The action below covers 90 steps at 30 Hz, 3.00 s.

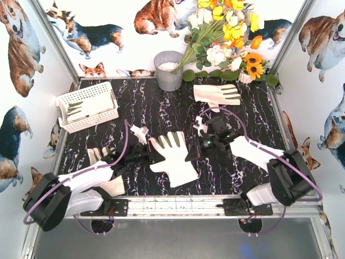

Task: Put the gloves into the storage basket
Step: Place the glove at the center of the board, then pick up the glove from the center of the board.

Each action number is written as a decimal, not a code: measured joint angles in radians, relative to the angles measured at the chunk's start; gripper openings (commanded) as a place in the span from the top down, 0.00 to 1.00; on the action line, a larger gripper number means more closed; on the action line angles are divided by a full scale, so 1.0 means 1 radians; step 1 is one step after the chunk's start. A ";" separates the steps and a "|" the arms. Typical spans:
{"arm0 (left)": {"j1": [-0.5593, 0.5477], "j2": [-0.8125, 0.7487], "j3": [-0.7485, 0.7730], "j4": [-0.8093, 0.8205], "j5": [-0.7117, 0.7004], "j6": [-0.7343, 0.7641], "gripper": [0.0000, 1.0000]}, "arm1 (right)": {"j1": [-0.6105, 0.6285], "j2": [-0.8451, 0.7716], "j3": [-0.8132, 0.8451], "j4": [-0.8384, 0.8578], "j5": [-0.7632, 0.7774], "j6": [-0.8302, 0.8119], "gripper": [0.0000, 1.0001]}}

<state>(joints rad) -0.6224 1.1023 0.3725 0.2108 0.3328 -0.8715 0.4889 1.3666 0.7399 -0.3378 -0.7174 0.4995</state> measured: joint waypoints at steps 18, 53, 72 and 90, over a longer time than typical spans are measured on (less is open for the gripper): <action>0.003 0.161 -0.060 0.103 -0.041 0.054 1.00 | -0.056 0.313 -0.061 0.272 -0.056 -0.026 0.68; 0.019 0.151 -0.167 0.304 -0.019 -0.029 0.77 | 0.042 0.491 0.025 0.447 -0.210 0.024 1.00; 0.092 0.190 -0.222 0.389 0.066 -0.088 0.51 | 0.042 0.491 0.023 0.447 -0.190 0.023 1.00; 0.066 0.548 -0.166 0.800 0.180 -0.187 0.58 | 0.040 0.491 0.021 0.456 -0.191 0.027 1.00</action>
<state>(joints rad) -0.5560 1.6501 0.2070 1.0107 0.5129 -1.0584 0.5293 1.8580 0.7609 0.1181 -0.9085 0.5262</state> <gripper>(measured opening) 0.458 0.071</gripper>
